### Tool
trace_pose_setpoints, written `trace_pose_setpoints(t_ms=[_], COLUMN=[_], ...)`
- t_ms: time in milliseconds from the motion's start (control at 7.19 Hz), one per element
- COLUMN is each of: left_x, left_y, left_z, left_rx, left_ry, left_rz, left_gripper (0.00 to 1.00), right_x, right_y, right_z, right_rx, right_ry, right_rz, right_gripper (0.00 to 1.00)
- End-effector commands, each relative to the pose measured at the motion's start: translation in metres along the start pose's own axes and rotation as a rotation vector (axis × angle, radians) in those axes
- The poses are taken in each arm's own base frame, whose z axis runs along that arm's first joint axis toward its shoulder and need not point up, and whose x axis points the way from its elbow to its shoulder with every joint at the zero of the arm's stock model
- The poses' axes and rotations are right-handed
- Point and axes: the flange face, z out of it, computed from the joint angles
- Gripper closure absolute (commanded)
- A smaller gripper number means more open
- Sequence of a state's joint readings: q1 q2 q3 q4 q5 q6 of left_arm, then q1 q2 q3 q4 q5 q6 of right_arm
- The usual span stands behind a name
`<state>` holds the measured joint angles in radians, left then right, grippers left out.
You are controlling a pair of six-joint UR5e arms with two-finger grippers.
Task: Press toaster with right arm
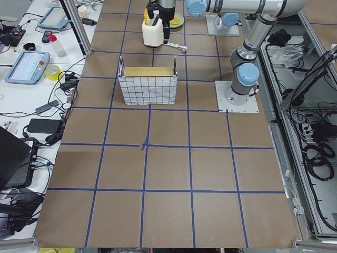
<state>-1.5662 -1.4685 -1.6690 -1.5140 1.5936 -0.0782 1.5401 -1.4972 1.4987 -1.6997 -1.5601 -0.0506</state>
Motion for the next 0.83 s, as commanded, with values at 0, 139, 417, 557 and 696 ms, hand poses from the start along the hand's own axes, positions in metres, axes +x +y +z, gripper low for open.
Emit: trace_pose_setpoints(t_ms=[0,139,417,557,696], left_x=[0.0,0.0,0.0,0.0,0.0], left_y=[0.0,0.0,0.0,0.0,0.0], left_z=[0.0,0.0,0.0,0.0,0.0], left_rx=[0.0,0.0,0.0,0.0,0.0], left_ry=[0.0,0.0,0.0,0.0,0.001], left_rz=[0.0,0.0,0.0,0.0,0.0], left_gripper=[0.0,0.0,0.0,0.0,0.0], right_x=[0.0,0.001,0.003,0.011,0.042], right_y=[0.0,0.0,-0.001,-0.003,-0.008], right_z=[0.0,0.001,0.002,0.001,0.002], right_rx=[0.0,-0.002,-0.002,0.011,0.008], right_ry=[0.0,0.002,0.007,0.012,0.017], right_rz=[0.0,0.002,0.0,-0.028,-0.056], right_gripper=[0.0,0.0,0.0,0.0,0.03])
